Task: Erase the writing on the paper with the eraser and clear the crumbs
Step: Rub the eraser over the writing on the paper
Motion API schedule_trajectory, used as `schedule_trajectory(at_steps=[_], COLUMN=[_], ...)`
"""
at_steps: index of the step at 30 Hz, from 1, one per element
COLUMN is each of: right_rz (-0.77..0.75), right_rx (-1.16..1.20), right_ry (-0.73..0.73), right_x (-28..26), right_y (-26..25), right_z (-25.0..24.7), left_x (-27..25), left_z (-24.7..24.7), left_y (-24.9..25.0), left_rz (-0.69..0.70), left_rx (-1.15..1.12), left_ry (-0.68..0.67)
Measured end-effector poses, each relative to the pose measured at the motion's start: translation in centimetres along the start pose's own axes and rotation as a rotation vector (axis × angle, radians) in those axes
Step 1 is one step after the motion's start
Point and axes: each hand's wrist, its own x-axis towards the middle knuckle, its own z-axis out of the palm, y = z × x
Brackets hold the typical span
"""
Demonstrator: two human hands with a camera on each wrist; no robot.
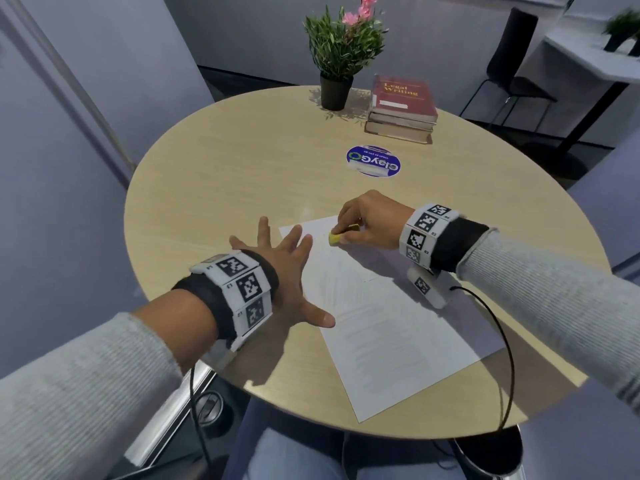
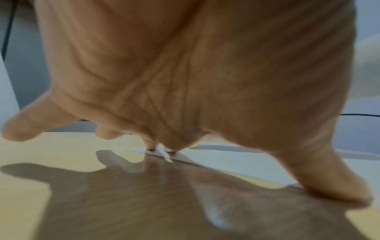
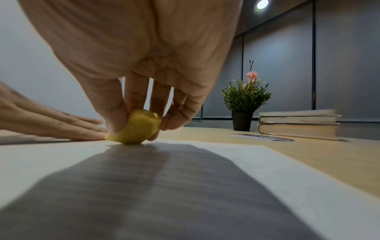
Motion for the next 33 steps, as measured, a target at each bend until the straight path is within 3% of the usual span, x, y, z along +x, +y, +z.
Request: schedule_trajectory(at_steps=[4,9,14,19,24,27,29,33], right_rz=[-0.067,-0.325,-0.158,-0.337,-0.167,-0.341,-0.376,-0.177], right_rx=[-0.214,-0.113,-0.17,-0.089,-0.158,-0.122,-0.099,-0.159], right_ry=[-0.005,-0.147,-0.02,-0.178,-0.041,-0.126,-0.203,-0.072], right_x=[-0.8,-2.8,-0.4,-2.8,-1.0,-3.5,-4.2,-1.8], right_y=[-1.2,-3.9,-2.8,-4.7,-3.0,-4.9,-5.1,-3.2], right_z=[0.3,1.0,-0.3,1.3,0.1,1.6,1.7,-0.1], left_x=[-0.3,-0.4,-0.4,-0.1,-0.6,-1.0,-1.7,-3.6], left_z=[0.0,-0.2,-0.1,-0.1,-0.3,-0.4,-1.0,-2.1], left_y=[-0.2,-0.1,-0.3,-0.3,-0.2,-0.1,0.2,1.2], left_rz=[-0.002,-0.001,0.012,0.005,0.001,-0.012,-0.003,-0.004], left_rx=[-0.043,-0.057,-0.073,-0.071,-0.095,-0.13,-0.1,-0.058], left_ry=[-0.025,-0.061,-0.054,-0.047,-0.059,-0.067,-0.073,-0.095])
